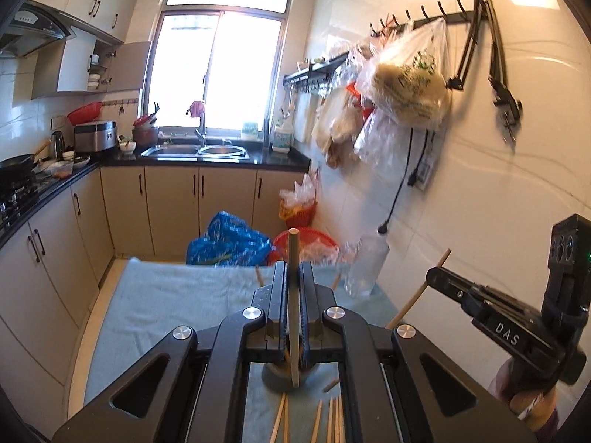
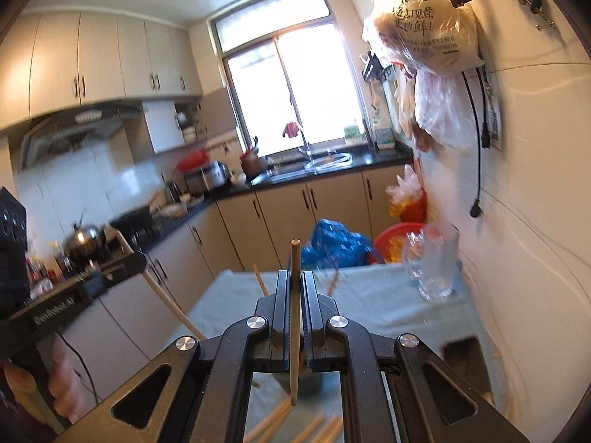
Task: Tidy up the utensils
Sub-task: 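Lower both chopsticks into the holder cup and open both grippers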
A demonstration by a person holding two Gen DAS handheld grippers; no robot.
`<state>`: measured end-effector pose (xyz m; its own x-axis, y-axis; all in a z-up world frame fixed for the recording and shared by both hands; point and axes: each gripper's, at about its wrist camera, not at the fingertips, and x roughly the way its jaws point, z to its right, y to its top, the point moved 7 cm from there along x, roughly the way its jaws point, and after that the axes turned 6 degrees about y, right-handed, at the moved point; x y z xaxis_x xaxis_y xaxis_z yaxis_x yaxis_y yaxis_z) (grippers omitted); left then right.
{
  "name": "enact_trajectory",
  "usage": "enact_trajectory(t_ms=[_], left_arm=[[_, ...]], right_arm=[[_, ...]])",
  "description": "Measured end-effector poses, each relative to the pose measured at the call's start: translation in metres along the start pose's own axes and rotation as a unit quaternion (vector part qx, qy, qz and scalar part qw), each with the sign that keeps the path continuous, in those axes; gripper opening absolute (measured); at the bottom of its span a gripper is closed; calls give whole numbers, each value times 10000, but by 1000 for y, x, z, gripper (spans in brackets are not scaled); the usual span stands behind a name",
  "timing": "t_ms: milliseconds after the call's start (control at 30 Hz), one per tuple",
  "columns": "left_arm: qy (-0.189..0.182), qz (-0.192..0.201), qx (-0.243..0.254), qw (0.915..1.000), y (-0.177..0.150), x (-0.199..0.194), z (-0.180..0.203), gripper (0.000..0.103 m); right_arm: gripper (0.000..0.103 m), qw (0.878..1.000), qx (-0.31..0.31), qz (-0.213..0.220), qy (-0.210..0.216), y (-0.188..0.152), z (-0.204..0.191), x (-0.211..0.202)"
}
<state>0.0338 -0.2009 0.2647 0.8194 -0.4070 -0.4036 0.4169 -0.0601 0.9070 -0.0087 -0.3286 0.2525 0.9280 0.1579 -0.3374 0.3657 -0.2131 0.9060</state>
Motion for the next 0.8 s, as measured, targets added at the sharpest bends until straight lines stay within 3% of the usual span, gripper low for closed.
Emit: enact_trajectory(t_ms=[233,467,600,633,667,733,767,800], left_arm=[[128,-208,101,9997,6,57,10,5],[271,-980,93,9948,-36,116,0,5],[382,-1021,92,9940,-42,122,-8,6],[395,-980,94,9944,-40,119,-10,11],[395,-960,88,9946,-39,118,-11,21],[396,-857,21,9955,-36,109,-15,36],[402,-811,7,9959,-34,104,-17,37],[427,-743,26,9963,-33,97,-18,37]], right_arm=[[6,9994,270,229,10,18,13,40],[7,9971,543,-508,-156,-24,42,91],[7,9948,706,-711,-192,-38,58,104],[7,9943,775,-705,-200,-40,62,105],[10,9937,836,-707,-217,-40,66,106],[25,9929,914,-705,-278,-41,72,106],[36,9932,914,-658,-307,-40,74,106],[39,9933,911,-632,-329,-39,75,104]])
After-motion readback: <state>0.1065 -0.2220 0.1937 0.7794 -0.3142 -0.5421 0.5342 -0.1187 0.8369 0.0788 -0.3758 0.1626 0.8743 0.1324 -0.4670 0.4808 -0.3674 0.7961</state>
